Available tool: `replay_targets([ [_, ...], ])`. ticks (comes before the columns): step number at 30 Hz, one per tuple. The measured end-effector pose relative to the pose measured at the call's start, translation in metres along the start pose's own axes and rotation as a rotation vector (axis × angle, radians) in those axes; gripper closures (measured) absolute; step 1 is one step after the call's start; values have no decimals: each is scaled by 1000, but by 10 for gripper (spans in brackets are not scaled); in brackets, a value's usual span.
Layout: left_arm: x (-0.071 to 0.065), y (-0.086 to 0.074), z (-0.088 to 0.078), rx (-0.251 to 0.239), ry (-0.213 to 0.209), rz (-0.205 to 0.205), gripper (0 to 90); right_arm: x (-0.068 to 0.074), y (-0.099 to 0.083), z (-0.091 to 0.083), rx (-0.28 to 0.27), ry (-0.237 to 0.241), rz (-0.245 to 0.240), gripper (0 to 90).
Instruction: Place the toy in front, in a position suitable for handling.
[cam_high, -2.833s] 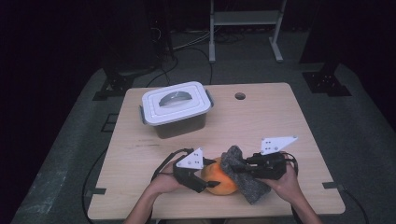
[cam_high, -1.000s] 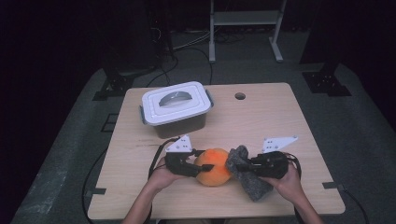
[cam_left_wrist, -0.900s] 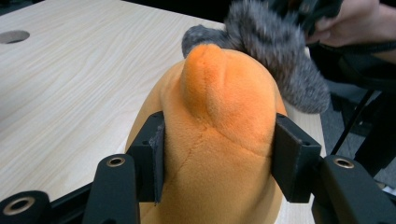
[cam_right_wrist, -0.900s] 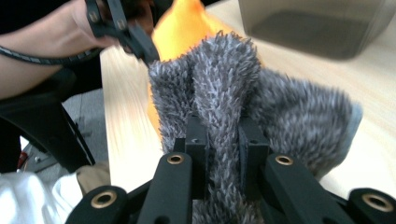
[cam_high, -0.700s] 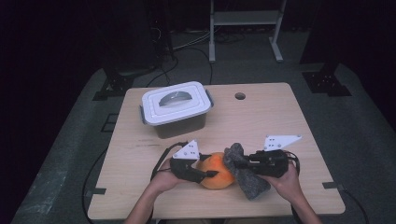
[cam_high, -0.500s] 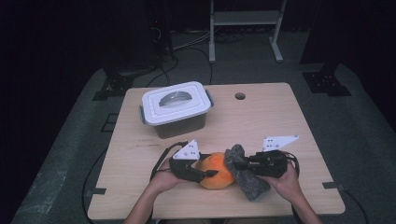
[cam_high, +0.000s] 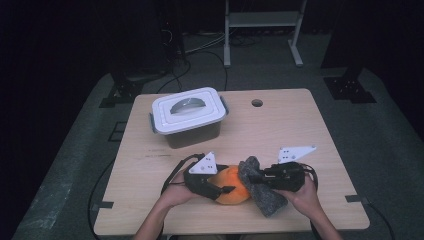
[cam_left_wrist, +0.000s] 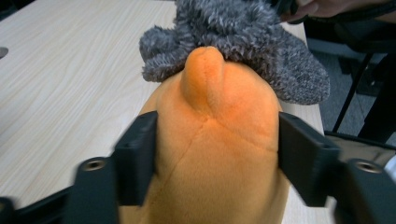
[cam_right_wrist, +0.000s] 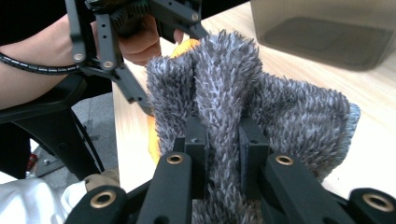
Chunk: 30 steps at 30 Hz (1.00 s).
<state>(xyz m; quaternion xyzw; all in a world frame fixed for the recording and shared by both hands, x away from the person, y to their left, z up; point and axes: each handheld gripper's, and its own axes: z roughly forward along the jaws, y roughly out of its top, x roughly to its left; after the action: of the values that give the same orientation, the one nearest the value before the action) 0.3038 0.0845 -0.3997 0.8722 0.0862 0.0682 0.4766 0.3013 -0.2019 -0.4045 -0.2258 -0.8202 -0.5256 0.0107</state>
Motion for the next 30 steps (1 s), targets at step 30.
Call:
replay_targets([
  [30,6,-5,-12,37,13,10,419,-11,-7,0,12,19,57,768],
])
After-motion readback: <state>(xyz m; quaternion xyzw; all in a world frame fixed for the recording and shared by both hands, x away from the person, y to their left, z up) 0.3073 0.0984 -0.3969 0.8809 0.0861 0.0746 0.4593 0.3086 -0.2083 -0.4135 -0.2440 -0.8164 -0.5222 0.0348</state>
